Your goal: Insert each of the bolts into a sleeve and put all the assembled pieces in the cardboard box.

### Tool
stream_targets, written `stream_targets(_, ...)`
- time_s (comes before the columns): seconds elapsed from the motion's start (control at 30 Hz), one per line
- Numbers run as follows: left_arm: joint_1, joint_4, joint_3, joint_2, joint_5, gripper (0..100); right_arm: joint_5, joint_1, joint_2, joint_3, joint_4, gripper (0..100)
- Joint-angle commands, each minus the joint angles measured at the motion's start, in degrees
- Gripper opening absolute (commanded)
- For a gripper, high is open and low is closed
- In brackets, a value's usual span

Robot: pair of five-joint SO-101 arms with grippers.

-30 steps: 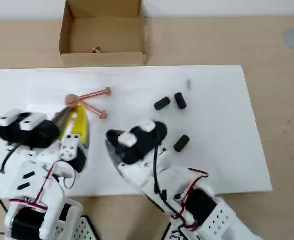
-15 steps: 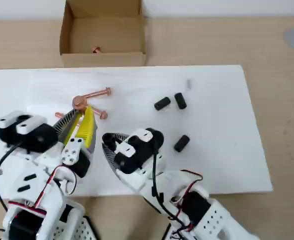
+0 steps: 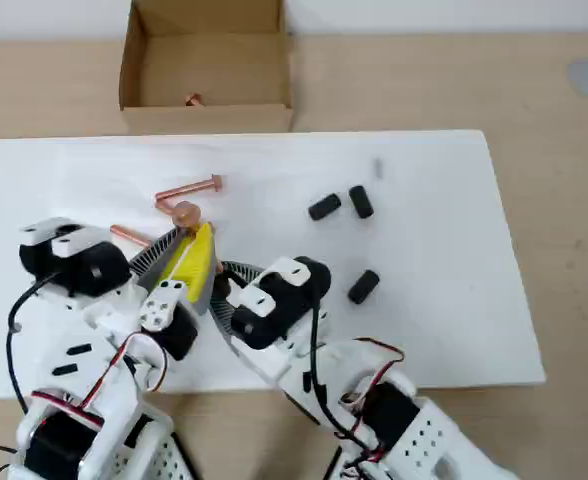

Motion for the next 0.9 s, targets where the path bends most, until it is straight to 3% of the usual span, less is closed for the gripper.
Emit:
stream_targets(0.0, -0.7, -1.14, -0.18, -0.13, 0.09, 1, 0.35, -0.48, -1.27, -0.31, -2.11, 0.9)
stream_targets(0.37, -4.04, -0.88, -0.18, -0.13, -0.09, 1, 0.35, 3.3, -1.27, -0.31, -2.11, 0.9)
stream_targets(0.73, -3.43, -0.79, 0.35, -0.04, -1.23, 1, 0.35, 3.3, -1.27, -0.66, -2.11, 0.9)
stream_targets(0.87, 0.0, 0.0, 0.44, 0.13, -3.34, 1, 0.35, 3.03, -1.27, -0.75, -2.11, 0.9)
